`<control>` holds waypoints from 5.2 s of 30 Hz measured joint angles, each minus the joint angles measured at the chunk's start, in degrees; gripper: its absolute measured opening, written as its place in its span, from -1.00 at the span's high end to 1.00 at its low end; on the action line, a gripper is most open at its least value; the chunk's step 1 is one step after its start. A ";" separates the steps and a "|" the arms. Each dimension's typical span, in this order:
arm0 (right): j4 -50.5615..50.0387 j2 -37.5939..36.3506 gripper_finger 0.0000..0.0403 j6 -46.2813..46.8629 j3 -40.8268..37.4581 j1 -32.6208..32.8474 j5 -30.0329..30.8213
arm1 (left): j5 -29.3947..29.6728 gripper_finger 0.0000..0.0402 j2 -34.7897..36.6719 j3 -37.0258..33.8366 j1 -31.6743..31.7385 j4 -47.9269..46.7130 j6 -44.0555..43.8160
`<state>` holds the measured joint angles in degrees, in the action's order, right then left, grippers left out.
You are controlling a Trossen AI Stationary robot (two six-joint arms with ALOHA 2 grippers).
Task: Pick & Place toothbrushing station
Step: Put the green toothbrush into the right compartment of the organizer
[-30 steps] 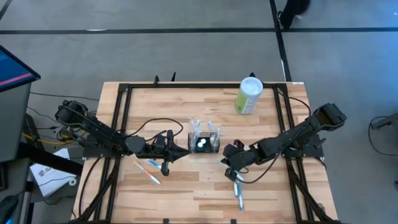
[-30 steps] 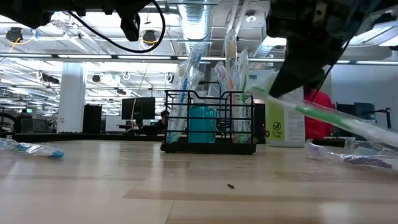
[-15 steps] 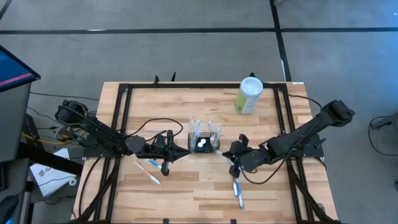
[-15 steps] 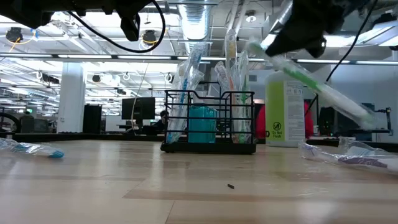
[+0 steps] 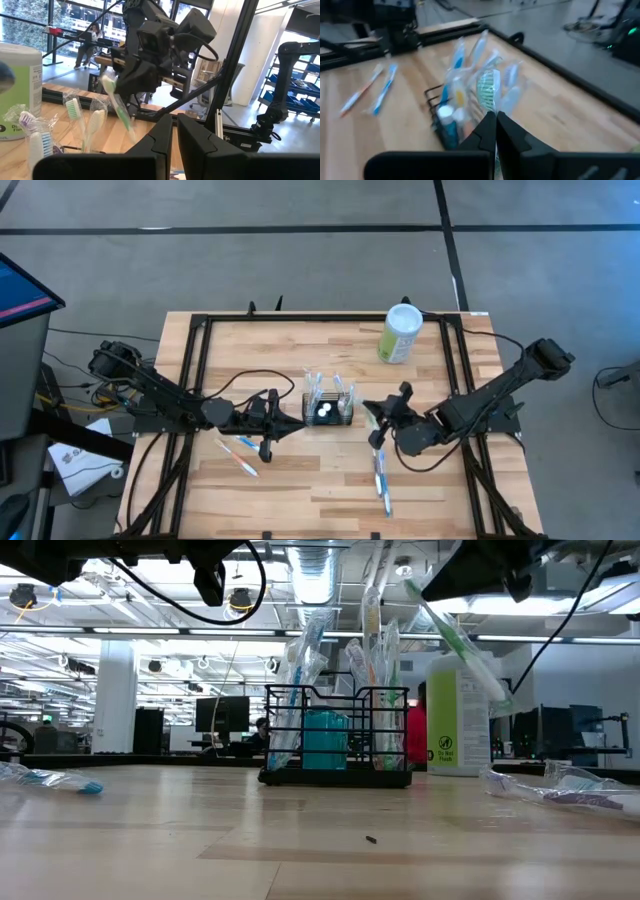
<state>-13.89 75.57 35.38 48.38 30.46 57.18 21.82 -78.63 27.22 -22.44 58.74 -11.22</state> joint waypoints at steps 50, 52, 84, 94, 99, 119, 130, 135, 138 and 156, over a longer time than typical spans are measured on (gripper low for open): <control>47.82 -11.56 1.00 -34.00 -18.88 -14.91 -10.19 | 0.68 0.89 0.00 0.00 0.00 0.02 -0.15; 48.08 -11.56 1.00 -33.90 -18.88 -15.09 -11.19 | 0.68 0.89 0.00 0.00 0.00 0.02 -0.15; 65.97 2.38 1.00 -35.39 -18.91 -20.43 -24.38 | 0.66 0.89 0.00 -0.02 0.00 0.10 -0.85; 67.45 4.21 1.00 -33.91 -21.27 -20.31 -24.31 | 0.63 0.89 0.00 -0.02 0.00 0.02 -0.85; 78.12 3.93 1.00 -33.36 -27.79 -19.61 -23.75 | 0.63 0.89 0.00 -0.02 0.00 -0.04 -0.83; 93.77 16.29 1.00 -32.93 -30.51 -17.35 -22.42 | 1.16 0.89 0.00 -0.02 0.35 -0.01 -0.61; 102.51 26.39 1.00 -30.53 -30.21 -17.35 -22.66 | 1.14 0.89 0.00 -0.02 0.35 -0.02 -0.61; 103.32 27.56 1.00 -28.86 -30.18 -17.35 -22.65 | 1.11 0.89 0.00 -0.02 0.35 -0.04 -0.61; 103.25 27.52 1.00 -29.04 -30.18 -17.35 -22.66 | 1.11 0.89 0.00 -0.02 0.39 -0.04 -0.61; 93.51 20.33 1.00 -29.49 -30.23 -14.71 -16.81 | 1.07 0.89 0.00 -0.02 0.33 -0.52 -0.61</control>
<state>79.62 95.90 5.89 18.15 15.75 40.37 22.90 -78.63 27.20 -22.11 58.22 -11.84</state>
